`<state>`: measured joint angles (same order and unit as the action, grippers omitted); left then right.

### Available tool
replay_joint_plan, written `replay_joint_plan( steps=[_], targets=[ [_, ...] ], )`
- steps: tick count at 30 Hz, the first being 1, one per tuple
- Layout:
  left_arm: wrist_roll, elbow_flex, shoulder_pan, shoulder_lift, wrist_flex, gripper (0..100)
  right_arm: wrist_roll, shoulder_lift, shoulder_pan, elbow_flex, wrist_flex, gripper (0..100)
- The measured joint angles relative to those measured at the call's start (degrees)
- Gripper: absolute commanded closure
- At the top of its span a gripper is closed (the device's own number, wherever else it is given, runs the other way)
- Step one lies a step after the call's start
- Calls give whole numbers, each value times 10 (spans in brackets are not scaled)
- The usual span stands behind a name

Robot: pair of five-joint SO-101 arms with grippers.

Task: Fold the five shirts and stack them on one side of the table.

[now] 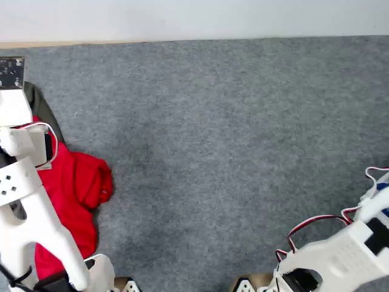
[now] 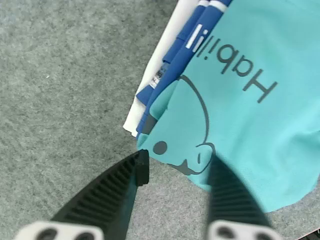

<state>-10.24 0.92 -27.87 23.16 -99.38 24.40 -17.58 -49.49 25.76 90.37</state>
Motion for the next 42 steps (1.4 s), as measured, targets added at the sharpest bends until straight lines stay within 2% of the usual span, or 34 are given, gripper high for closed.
replay_joint_plan(
  steps=[5,12,19,27,33,42],
  targets=[
    [-26,0,0,0,0,998,0,-11,2,0,0,988],
    [-29,0,0,0,0,998,0,-91,2,0,-14,988],
    [-29,0,0,0,0,998,0,-109,-4,0,-18,988],
    [-29,0,0,0,0,998,-1,-221,-2,0,-39,988],
    [-29,0,0,0,0,998,-1,-199,-2,0,-32,988],
    [-29,0,0,0,0,998,-1,-57,-2,0,-35,988]
  ],
)
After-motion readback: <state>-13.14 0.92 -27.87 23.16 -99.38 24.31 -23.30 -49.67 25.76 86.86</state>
